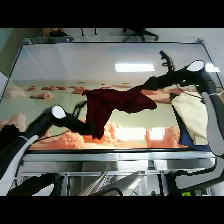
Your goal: Fold the shirts.
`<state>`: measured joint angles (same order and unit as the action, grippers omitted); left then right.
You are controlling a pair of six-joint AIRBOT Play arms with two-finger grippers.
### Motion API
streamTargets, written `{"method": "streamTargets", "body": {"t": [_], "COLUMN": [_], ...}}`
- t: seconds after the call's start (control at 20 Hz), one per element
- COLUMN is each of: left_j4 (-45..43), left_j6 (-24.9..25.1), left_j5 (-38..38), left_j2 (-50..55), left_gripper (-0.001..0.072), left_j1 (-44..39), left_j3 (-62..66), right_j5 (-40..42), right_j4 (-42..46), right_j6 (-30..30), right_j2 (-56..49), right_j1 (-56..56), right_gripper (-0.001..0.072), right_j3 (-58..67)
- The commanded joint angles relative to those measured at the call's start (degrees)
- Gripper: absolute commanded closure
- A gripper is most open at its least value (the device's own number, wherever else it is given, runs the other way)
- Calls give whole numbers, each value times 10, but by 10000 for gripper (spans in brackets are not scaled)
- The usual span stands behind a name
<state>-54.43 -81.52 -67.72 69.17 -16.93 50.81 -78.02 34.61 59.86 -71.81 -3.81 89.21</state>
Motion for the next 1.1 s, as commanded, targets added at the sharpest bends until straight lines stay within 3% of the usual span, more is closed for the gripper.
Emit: {"method": "streamTargets", "body": {"t": [0.0, 0.15, 0.3, 0.5, 0.65, 0.85, 1.05], "left_j4": [19, 40, 12, 4, 55, 155, 67], "left_j6": [10, 5, 12, 20, 22, 133, 136], "left_j5": [-71, -47, 37, 68, 68, 42, 49], "left_j2": [-112, -212, -273, -285, -262, -180, -60], "left_gripper": [691, 691, 691, 691, 691, 691, 691], "left_j1": [110, 243, 377, 498, 488, 384, 263], "left_j3": [170, 407, 616, 725, 665, 563, 502], "right_j5": [-1, 58, 134, 198, 195, 75, 12], "right_j4": [-193, -355, -368, -331, -293, -431, -408], "right_j6": [-52, -92, -113, -166, -166, -166, -136], "right_j2": [83, 169, 265, 368, 383, 301, 216], "right_j1": [-68, -180, -271, -329, -365, -416, -384], "right_gripper": [690, 690, 690, 690, 690, 690, 691], "right_j3": [55, 132, 181, 209, 208, 207, 150]}}
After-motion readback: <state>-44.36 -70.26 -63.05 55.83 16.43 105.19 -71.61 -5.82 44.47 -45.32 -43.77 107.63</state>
